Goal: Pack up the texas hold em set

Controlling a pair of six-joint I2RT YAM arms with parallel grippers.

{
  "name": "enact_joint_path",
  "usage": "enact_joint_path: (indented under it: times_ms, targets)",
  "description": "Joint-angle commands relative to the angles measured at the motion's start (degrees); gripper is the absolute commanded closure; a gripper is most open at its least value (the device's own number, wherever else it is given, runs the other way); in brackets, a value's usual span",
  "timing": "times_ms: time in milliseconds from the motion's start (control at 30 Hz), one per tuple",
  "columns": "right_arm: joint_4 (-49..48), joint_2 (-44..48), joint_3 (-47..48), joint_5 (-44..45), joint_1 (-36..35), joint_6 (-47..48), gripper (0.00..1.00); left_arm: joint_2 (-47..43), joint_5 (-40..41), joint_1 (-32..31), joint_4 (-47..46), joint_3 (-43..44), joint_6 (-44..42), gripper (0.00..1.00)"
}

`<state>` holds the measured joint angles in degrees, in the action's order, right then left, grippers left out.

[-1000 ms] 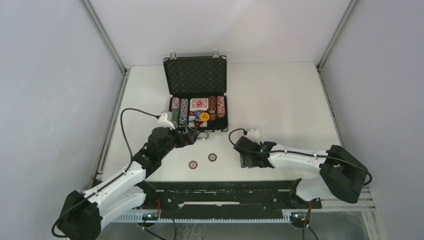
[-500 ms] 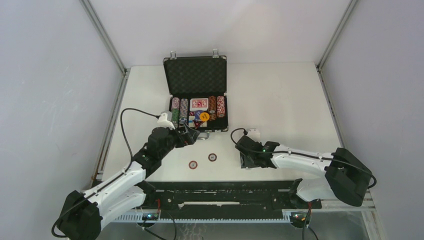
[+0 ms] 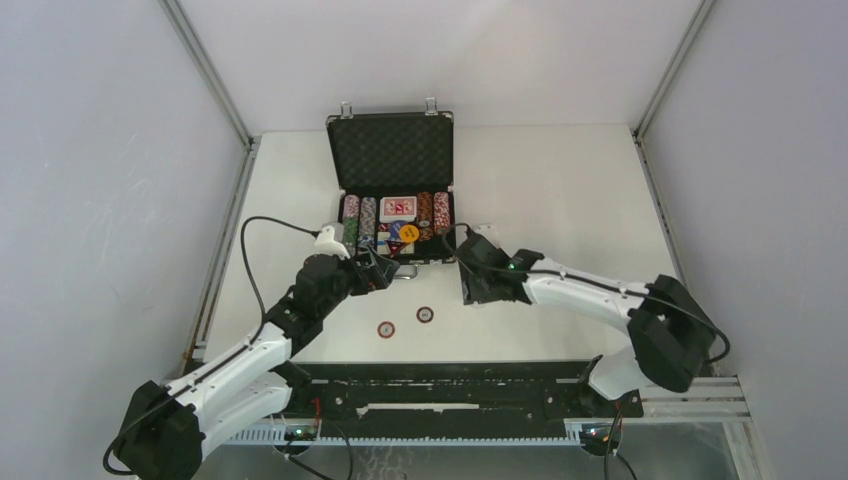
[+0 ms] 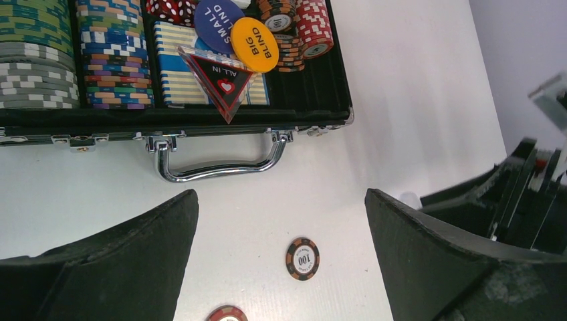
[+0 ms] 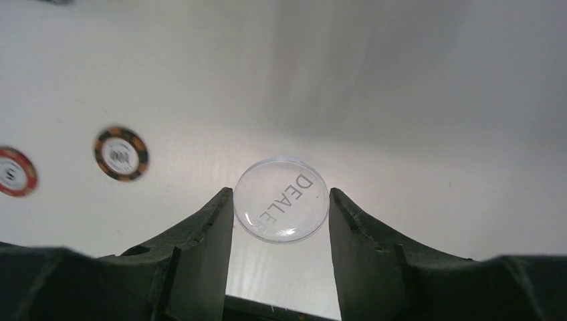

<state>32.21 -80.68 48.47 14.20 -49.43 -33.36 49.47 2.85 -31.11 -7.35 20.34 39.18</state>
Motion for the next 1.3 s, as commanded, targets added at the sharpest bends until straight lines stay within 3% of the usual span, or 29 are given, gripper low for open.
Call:
enact_joint_path:
  times_ms: [0, 467, 500, 600, 667, 800, 1100, 1267]
  targets:
    - [-2.2, -7.1, 10.3, -1.5, 1.7, 6.8, 0.44, -0.6, 1.9, 0.1, -1.2, -1.2, 0.7, 0.01]
    - [3.6, -37.6, 55.5, -7.5, 3.8, 18.7, 0.43, -3.2, 5.2, 1.2, 0.0, -2.5, 0.8, 0.01]
    - [4.7, -40.1, 59.2, -8.0, 3.8, 19.1, 0.41, -3.5, 5.4, 1.2, 0.2, -2.5, 0.7, 0.01]
    - [7.9, -48.3, 69.8, -8.5, 3.7, 20.3, 0.23, -4.4, 6.3, 1.2, 0.7, -2.6, 0.4, 0.01]
    - [7.6, -49.6, 72.4, -7.5, 3.4, 21.0, 0.18, -4.6, 6.9, 1.1, 1.2, -2.6, 0.1, 0.01]
    - [3.7, -44.4, 66.8, -5.2, 3.8, 20.8, 0.17, -4.2, 7.2, 1.3, 1.2, -2.5, -0.2, 0.01]
    - [-10.1, -18.5, 31.2, 1.2, 3.0, 17.4, 0.21, -0.8, 4.8, 1.2, -0.2, -1.5, -1.8, 0.01]
    - [-8.8, -11.3, 20.5, 5.3, -2.1, 15.8, 0.27, 0.0, 4.0, 1.0, -1.0, -1.2, -1.3, 0.03]
